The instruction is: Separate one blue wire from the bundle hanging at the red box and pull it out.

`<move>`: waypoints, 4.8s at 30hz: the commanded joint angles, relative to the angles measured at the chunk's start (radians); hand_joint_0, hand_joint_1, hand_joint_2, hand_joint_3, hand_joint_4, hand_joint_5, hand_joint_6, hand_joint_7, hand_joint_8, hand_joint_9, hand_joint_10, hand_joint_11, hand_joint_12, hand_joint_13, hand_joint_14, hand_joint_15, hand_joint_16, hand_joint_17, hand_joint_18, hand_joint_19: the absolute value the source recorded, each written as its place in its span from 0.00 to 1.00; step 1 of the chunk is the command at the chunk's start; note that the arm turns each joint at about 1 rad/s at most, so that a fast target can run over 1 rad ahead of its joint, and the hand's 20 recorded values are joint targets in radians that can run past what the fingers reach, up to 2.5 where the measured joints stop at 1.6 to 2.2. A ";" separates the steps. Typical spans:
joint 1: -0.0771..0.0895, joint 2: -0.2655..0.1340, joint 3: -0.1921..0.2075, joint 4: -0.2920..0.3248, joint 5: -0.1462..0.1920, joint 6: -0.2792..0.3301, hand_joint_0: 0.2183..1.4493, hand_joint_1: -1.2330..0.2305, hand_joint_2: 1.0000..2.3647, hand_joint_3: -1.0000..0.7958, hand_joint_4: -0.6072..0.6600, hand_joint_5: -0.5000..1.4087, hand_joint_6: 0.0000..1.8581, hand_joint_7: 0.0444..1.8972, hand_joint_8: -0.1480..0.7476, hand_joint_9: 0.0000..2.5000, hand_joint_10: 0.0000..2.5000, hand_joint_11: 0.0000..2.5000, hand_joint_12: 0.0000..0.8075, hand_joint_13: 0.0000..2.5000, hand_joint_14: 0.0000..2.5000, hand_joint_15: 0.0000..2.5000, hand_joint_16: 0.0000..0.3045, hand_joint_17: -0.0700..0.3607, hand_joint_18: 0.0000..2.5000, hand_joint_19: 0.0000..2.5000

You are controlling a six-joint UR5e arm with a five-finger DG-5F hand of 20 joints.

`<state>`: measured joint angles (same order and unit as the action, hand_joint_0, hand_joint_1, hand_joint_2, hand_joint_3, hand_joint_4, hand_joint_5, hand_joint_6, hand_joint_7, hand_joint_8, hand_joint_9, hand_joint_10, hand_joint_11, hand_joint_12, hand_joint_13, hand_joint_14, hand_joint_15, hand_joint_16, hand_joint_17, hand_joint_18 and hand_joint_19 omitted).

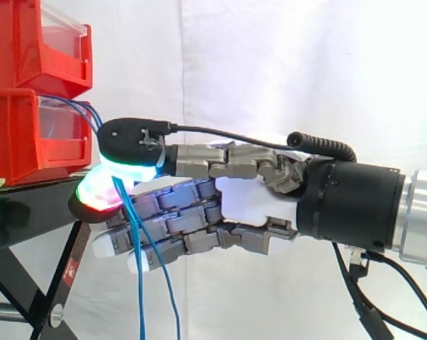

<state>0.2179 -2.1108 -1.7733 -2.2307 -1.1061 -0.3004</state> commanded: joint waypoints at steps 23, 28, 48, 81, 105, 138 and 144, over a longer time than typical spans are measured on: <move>-0.002 0.044 0.000 -0.099 -0.024 0.040 0.32 0.36 0.02 0.54 0.64 0.16 0.45 0.58 0.55 0.25 0.00 0.16 0.50 0.25 0.01 0.17 0.18 0.44 0.24 0.23; -0.002 0.058 -0.001 -0.133 -0.024 0.040 0.32 0.36 0.02 0.54 0.64 0.16 0.45 0.57 0.55 0.25 0.00 0.16 0.49 0.25 0.01 0.17 0.18 0.44 0.24 0.23; -0.006 0.169 0.000 -0.310 -0.020 0.058 0.32 0.36 0.02 0.53 0.65 0.16 0.45 0.58 0.55 0.25 0.00 0.16 0.45 0.25 0.01 0.15 0.17 0.43 0.24 0.22; 0.008 0.169 0.000 -0.348 -0.023 0.474 0.34 0.37 0.02 0.51 0.65 0.16 0.45 0.55 0.55 0.31 0.01 0.41 0.47 0.40 0.00 0.57 0.16 0.42 0.28 0.30; 0.008 0.167 0.000 -0.365 -0.023 0.472 0.33 0.38 0.02 0.50 0.64 0.16 0.45 0.55 0.54 0.27 0.01 0.38 0.45 0.38 0.07 0.63 0.17 0.44 0.33 0.43; 0.008 0.167 0.000 -0.392 -0.023 0.472 0.33 0.39 0.02 0.48 0.65 0.15 0.45 0.53 0.54 0.27 0.01 0.36 0.44 0.44 0.06 0.64 0.18 0.45 0.30 0.35; 0.008 0.167 0.000 -0.392 -0.023 0.472 0.33 0.39 0.02 0.48 0.65 0.15 0.45 0.53 0.53 0.28 0.01 0.36 0.43 0.43 0.07 0.64 0.18 0.45 0.30 0.36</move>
<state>0.2255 -1.9430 -1.7733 -2.6227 -1.1290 0.1718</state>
